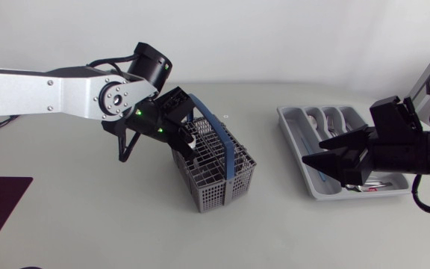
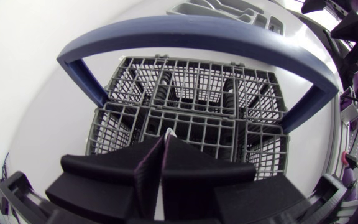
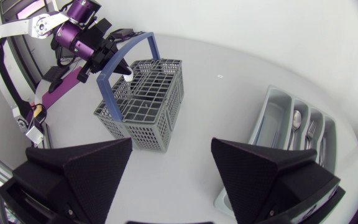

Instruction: Unload the cutlery basket into the drawer organizer.

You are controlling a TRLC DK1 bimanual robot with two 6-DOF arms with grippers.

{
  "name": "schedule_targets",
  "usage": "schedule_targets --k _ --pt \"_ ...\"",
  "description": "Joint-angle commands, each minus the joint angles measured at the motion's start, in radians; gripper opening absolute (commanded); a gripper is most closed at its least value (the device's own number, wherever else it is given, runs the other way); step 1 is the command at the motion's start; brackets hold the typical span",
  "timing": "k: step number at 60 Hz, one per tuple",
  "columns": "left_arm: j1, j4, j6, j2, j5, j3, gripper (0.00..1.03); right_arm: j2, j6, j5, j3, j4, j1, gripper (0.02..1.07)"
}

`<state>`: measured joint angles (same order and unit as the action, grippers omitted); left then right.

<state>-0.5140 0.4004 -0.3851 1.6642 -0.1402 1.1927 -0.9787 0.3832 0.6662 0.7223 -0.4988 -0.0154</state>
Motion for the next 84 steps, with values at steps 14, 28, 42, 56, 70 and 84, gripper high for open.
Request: schedule_targets --k 14,28,42,56,70,84 --pt "-0.008 0.005 0.012 -0.040 0.005 -0.002 0.10 0.029 0.025 0.012 -0.034 -0.023 -0.009 0.93" --pt "-0.004 0.006 0.022 -0.086 0.004 -0.019 0.07 0.052 0.025 0.019 -0.038 -0.037 -0.009 0.93" --pt "-0.009 0.023 0.028 -0.150 0.004 -0.035 0.07 0.083 0.025 0.021 -0.044 -0.061 -0.009 0.93" --pt "-0.004 0.040 0.029 -0.216 0.004 -0.045 0.07 0.104 0.025 0.023 -0.052 -0.070 -0.003 0.93" --pt "0.003 0.044 0.031 -0.259 0.005 -0.047 0.07 0.127 0.020 0.023 -0.050 -0.087 0.009 0.93" --pt "0.020 0.057 0.028 -0.314 0.005 -0.047 0.07 0.141 0.019 0.023 -0.046 -0.101 0.017 0.93"
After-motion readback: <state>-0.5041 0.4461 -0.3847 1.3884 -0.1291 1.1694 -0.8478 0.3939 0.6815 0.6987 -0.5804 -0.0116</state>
